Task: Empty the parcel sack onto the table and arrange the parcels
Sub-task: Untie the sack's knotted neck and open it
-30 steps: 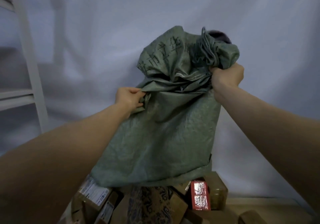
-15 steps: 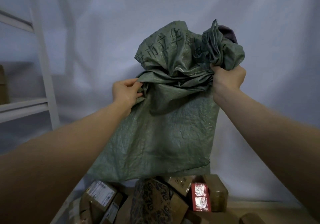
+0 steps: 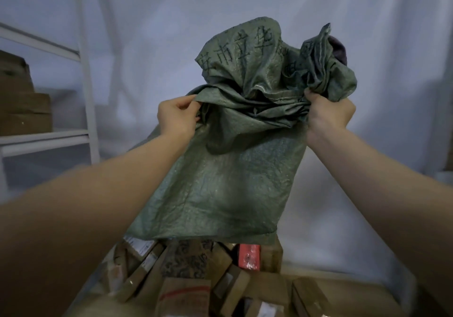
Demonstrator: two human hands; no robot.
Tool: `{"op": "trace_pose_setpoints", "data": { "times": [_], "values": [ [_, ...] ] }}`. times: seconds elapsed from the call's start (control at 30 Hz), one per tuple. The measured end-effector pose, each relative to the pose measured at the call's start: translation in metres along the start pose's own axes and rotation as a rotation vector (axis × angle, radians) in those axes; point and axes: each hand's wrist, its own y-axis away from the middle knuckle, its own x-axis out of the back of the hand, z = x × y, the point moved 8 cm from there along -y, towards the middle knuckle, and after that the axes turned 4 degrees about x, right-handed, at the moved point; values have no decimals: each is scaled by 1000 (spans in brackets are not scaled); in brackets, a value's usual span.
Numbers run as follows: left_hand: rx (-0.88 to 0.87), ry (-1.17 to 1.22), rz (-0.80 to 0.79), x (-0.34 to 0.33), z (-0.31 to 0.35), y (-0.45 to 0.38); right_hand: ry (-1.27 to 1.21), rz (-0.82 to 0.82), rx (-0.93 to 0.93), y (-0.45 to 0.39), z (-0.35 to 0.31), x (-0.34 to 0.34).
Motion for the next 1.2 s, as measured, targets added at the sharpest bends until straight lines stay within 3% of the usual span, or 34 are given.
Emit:
{"op": "trace_pose_setpoints", "data": {
  "times": [0.43, 0.8, 1.07, 1.13, 1.2],
  "values": [
    [-92, -247, 84, 27, 60, 136, 20, 43, -260, 80, -29, 110],
    [19, -333, 2, 111, 55, 198, 124, 51, -497, 209, -12, 155],
    [15, -430, 15, 206, 77, 228, 250, -101, -750, 324, 7, 167],
    [53, -431, 2, 220, 73, 234, 367, -253, -895, 351, 13, 178],
    [94, -443, -28, 233, 65, 241, 659, -497, -979, 370, 11, 196]
  ]
}}
